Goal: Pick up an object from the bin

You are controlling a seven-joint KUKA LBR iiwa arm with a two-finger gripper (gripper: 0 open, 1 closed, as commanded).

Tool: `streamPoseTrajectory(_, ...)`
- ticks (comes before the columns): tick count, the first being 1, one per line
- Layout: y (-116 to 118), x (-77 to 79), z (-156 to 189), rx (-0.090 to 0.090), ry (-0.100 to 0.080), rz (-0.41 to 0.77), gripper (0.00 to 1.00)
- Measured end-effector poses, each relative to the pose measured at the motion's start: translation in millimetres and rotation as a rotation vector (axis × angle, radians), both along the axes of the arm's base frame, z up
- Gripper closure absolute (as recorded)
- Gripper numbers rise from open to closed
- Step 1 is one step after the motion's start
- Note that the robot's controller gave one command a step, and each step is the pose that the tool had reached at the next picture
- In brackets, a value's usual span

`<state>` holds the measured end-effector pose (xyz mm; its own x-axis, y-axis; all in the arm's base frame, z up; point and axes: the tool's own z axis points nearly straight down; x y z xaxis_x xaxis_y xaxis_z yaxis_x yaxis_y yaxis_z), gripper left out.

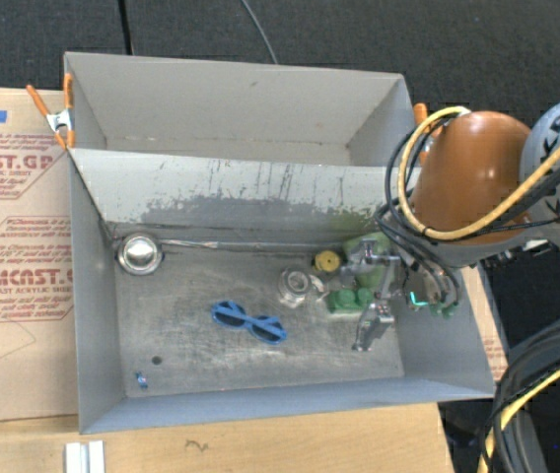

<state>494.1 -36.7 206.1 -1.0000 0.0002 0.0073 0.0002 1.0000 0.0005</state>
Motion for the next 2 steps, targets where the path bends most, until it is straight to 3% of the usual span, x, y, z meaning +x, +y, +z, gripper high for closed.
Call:
streamPoseTrajectory(1,93.8,67.0,-114.2,0.004,-0.007,0.354,0.0)
streamPoseTrajectory(2,102.2,36.9,-132.0,0.0,-0.025,0.27,0.0)
